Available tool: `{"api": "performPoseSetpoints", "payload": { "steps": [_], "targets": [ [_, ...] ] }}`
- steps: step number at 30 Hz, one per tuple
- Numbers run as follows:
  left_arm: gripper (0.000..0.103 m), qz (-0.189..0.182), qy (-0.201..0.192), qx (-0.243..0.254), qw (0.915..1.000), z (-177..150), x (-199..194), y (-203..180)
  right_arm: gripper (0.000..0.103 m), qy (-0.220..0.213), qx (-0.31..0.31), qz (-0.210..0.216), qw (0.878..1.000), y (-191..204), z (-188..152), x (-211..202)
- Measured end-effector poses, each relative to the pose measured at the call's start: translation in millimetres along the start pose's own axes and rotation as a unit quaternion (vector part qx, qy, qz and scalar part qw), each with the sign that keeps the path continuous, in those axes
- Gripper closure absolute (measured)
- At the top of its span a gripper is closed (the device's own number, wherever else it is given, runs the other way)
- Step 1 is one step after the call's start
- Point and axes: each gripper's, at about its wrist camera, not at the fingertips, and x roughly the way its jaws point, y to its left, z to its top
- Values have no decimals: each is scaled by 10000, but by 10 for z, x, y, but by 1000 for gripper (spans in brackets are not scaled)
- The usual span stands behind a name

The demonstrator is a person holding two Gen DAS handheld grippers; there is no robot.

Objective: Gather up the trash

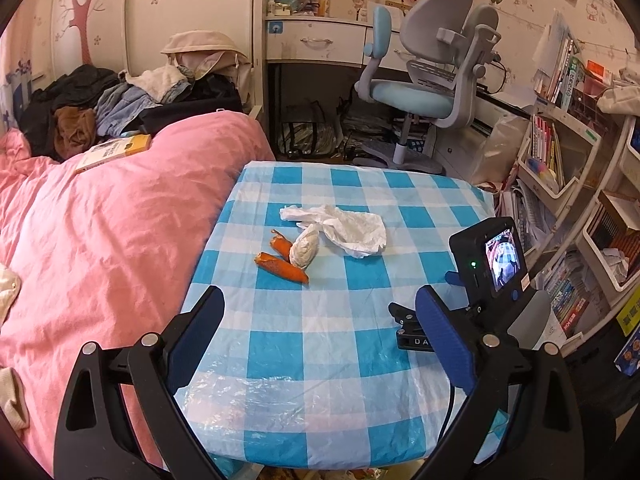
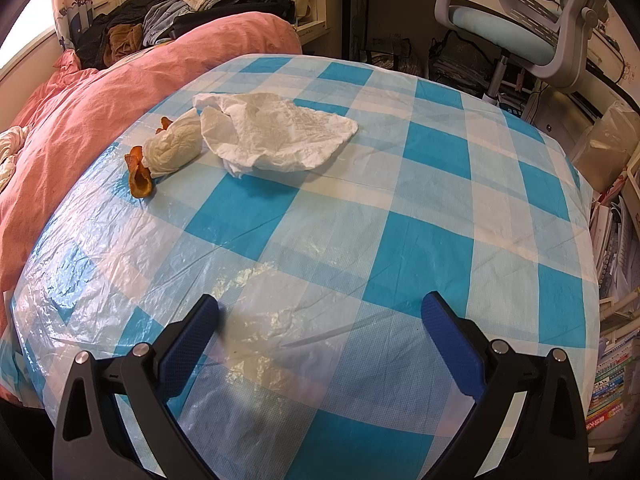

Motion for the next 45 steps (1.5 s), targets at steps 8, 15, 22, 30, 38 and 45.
{"api": "performPoseSetpoints", "payload": {
  "steps": [8,15,22,30,38,45],
  "targets": [
    [9,-15,-23,24,10000,15,-18,-23,6,1,0,-1,10000,2,-3,-2],
    [8,-60,-37,-91,9999,38,-37,28,6,1,0,-2,10000,4,-1,0],
    [8,-99,-46,-107,9999,44,-53,33,6,1,0,-2,10000,1,-8,-7],
    [8,188,-141,19,9997,69,-50,22,6,2,0,-2,10000,5,0,0],
    [8,364,125,62,9992,50,135,89,6,2,1,-3,10000,5,-1,1],
    [8,418,488,-260,9976,24,421,244,6,2,1,-3,10000,9,10,12]
  ]
}}
